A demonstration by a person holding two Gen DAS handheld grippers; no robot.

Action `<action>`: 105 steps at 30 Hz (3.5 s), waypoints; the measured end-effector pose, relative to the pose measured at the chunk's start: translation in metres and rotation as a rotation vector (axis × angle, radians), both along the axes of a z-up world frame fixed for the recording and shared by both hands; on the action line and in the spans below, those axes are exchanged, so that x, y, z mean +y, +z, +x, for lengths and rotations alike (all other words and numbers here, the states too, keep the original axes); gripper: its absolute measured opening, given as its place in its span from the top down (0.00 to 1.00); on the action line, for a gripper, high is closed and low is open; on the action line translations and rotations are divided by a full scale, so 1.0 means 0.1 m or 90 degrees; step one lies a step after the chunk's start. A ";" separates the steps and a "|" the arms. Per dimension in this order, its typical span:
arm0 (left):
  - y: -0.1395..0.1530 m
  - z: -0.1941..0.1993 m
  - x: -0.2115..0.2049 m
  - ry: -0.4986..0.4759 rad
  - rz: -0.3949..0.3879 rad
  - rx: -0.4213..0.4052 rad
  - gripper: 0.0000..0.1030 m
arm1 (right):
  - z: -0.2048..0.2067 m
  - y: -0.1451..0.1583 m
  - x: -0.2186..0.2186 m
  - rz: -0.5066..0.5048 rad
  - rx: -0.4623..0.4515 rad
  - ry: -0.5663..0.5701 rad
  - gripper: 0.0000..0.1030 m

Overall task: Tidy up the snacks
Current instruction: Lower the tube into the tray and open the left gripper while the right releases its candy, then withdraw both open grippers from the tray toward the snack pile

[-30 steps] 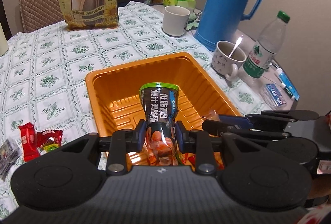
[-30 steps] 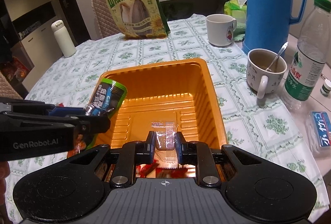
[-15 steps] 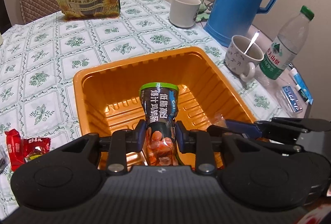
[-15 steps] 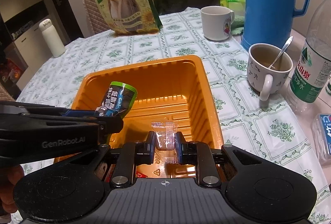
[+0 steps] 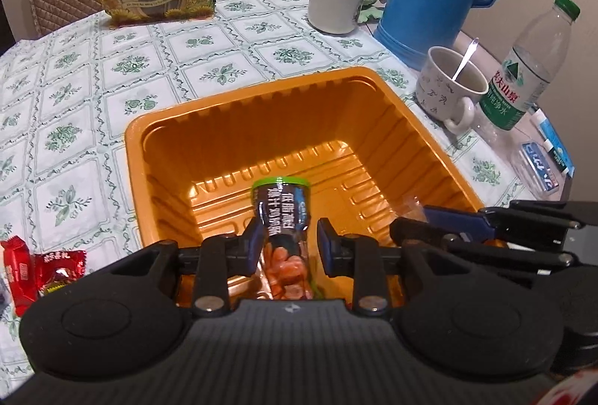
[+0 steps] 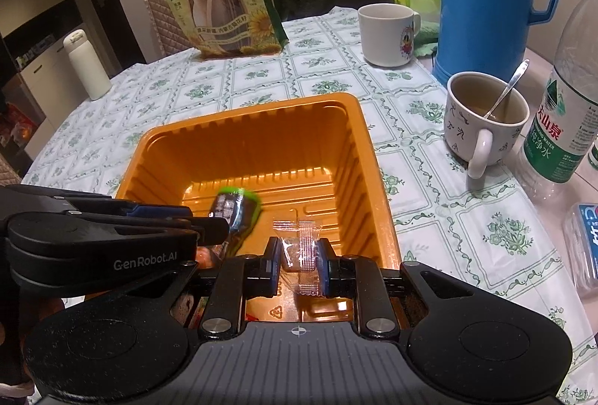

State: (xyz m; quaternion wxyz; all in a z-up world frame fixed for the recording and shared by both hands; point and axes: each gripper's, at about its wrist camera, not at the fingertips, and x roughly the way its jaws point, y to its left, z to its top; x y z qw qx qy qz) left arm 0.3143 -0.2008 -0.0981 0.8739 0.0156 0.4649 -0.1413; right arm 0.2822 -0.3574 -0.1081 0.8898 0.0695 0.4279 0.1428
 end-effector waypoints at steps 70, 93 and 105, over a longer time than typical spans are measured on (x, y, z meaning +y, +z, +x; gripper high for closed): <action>0.66 -1.16 0.86 0.040 -0.051 -0.084 0.20 | -0.89 0.52 -0.24 0.093 -0.066 -0.092 0.21; 0.60 -1.64 1.76 0.082 -0.055 -0.055 0.20 | -1.29 0.58 0.59 0.112 -0.019 -0.028 0.21; 0.54 -1.63 2.41 0.125 -0.043 -0.039 0.20 | -1.20 0.52 1.29 0.106 0.004 0.029 0.21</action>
